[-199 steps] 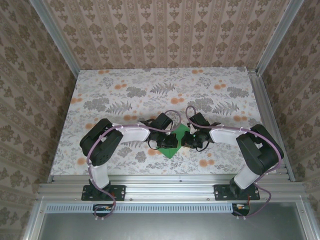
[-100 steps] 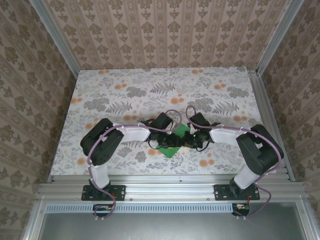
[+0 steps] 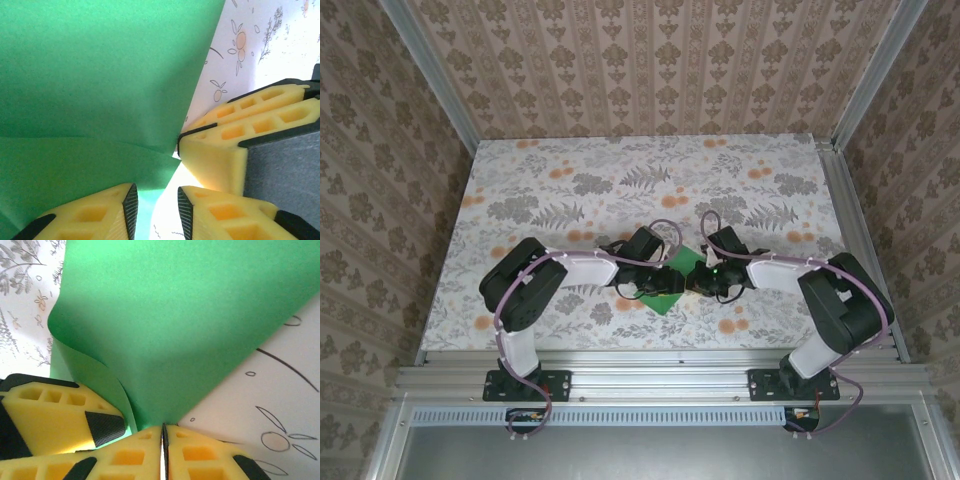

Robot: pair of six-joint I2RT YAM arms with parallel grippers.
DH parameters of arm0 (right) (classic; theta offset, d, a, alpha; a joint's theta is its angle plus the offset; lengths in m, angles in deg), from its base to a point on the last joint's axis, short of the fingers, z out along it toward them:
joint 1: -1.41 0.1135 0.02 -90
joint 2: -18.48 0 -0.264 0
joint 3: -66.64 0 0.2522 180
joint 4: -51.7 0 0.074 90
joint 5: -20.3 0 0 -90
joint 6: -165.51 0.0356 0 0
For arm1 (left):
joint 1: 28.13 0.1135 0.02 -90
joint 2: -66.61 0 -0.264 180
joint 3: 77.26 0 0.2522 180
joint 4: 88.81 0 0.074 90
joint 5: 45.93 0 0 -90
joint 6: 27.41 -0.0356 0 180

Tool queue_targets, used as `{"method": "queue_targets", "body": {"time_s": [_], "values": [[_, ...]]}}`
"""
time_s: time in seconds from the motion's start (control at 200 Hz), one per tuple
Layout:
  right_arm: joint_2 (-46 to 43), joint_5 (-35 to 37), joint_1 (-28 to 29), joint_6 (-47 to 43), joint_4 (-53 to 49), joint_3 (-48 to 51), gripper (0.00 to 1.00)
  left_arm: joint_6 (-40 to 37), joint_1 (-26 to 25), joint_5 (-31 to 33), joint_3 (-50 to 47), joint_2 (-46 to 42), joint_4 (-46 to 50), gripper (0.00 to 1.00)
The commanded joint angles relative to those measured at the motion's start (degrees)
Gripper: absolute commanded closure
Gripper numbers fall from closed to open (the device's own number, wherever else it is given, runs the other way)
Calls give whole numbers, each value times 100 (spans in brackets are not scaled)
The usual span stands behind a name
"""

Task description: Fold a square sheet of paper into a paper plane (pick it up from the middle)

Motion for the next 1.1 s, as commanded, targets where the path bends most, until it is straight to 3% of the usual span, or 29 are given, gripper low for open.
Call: {"method": "queue_targets", "body": {"time_s": [0.0, 0.255, 0.66, 1.095], "values": [[-275, -321, -107, 207, 268, 130, 87, 129, 52, -34, -167, -83, -296, 62], [-506, -681, -246, 552, 708, 388, 91, 199, 96, -26, -309, -169, -492, 67], [-24, -1066, -209, 1028, 1566, 414, 95, 142, 137, -72, -380, -242, -514, 84], [468, -927, -172, 778, 1410, 284, 96, 106, 173, -54, -345, -207, -497, 86]]}}
